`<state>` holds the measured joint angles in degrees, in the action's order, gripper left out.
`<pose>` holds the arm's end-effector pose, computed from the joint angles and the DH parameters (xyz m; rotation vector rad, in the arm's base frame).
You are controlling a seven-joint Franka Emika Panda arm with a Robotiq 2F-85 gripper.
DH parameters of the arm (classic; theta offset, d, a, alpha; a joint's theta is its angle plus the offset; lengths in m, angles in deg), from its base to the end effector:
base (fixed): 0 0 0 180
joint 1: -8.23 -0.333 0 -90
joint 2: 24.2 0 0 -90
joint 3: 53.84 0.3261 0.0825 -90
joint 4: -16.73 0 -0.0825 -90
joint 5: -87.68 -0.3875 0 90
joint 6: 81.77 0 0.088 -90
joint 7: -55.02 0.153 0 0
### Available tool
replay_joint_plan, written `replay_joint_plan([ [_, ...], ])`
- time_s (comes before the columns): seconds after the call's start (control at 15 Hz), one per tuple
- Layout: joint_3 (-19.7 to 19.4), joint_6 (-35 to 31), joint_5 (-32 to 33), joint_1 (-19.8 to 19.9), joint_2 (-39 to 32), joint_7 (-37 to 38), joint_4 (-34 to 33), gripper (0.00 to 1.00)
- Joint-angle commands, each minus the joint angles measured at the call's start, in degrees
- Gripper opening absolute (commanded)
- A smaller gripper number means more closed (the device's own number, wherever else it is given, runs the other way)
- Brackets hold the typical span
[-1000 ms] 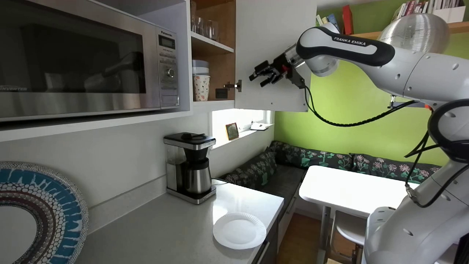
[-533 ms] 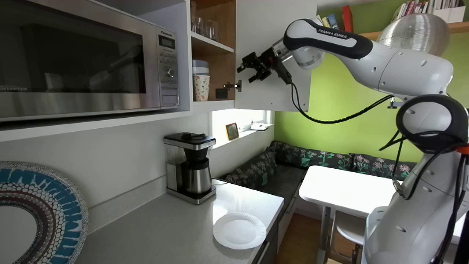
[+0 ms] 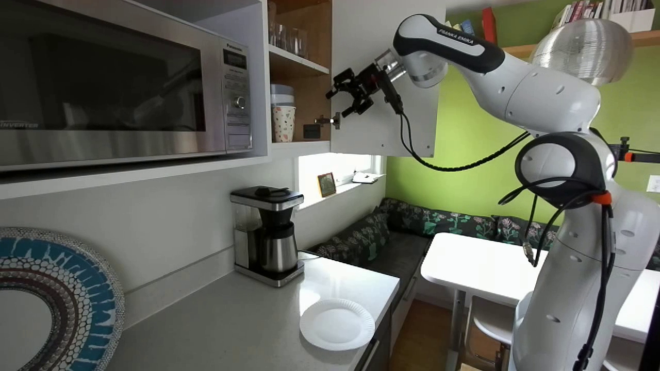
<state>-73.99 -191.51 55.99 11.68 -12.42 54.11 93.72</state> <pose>0.4691 -0.1770 0.8714 -2.3901 0.4775 -1.1457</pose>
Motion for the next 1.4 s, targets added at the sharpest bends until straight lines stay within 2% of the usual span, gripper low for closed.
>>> replay_joint_plan([
  [0.0,-1.3,6.6,-6.5,1.8,-5.2,2.5,-7.1,1.0],
  [0.27,-0.7,9.5,-10.4,4.7,-9.5,5.0,-11.4,1.0],
  [0.6,1.3,6.2,-12.1,7.4,-14.0,9.7,-15.8,1.0],
  [0.67,-0.1,5.6,-12.6,5.6,-14.1,10.5,-15.7,1.0],
  [1.33,0.9,4.9,-11.7,4.8,-20.5,13.6,-22.3,1.0],
])
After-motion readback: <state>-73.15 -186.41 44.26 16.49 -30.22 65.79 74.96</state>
